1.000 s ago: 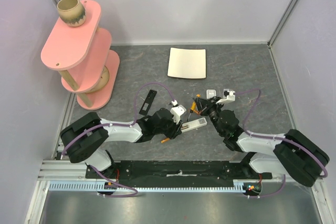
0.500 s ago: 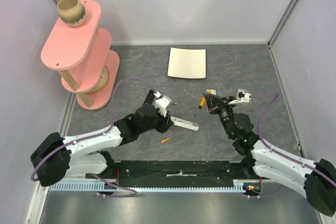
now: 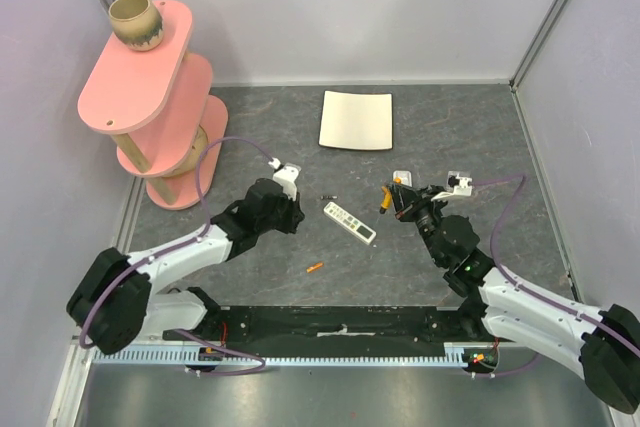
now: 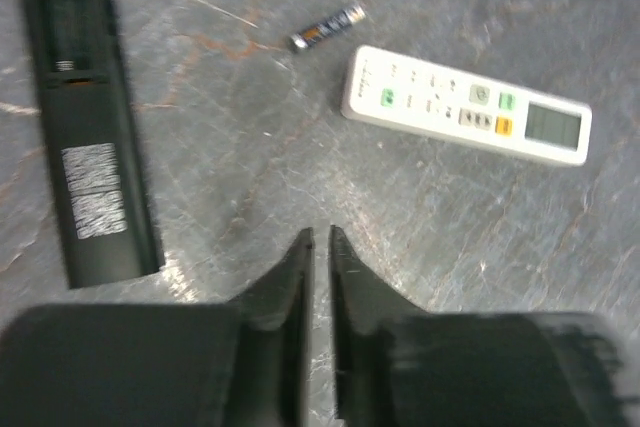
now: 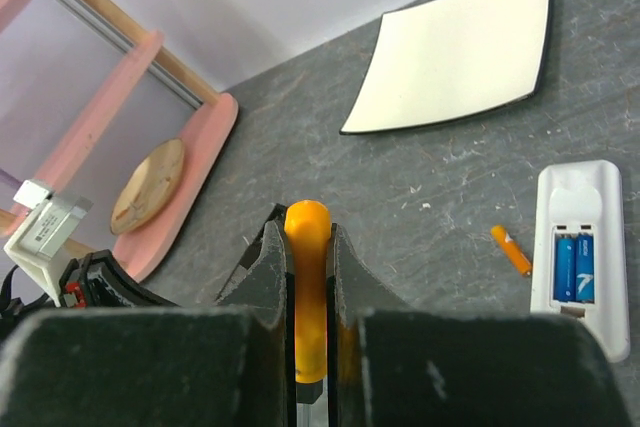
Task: Unload the batteries from the remote control
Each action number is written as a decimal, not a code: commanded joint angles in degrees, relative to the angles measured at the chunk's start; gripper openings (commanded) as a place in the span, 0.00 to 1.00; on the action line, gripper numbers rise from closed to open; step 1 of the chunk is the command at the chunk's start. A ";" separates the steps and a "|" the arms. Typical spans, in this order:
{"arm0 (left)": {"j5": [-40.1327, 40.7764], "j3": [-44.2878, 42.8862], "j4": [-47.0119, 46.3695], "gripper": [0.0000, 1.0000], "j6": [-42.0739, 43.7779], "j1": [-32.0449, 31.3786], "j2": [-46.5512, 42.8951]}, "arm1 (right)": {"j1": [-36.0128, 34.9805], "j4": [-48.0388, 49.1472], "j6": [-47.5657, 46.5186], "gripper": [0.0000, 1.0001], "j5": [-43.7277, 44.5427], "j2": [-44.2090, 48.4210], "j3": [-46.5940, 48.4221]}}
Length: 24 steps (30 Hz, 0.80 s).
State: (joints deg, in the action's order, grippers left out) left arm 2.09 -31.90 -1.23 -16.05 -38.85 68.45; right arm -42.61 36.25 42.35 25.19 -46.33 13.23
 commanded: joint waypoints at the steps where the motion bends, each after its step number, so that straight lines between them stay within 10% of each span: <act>1: -11.65 -2.37 -4.56 0.30 3.03 0.00 4.32 | 0.07 0.31 -0.86 0.00 0.04 -0.96 0.56; 6: -9.48 -5.53 -3.69 0.80 9.98 -6.32 7.58 | 0.16 -2.14 -1.74 0.00 0.30 -1.31 1.18; 24: -11.32 -25.40 2.19 0.94 32.56 -12.65 30.94 | 3.32 -6.54 -0.34 0.00 1.36 -1.15 -4.00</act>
State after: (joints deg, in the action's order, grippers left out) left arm -8.23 -53.21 -1.30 6.72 -50.30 95.77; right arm -40.75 30.72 41.08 25.58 -49.63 10.44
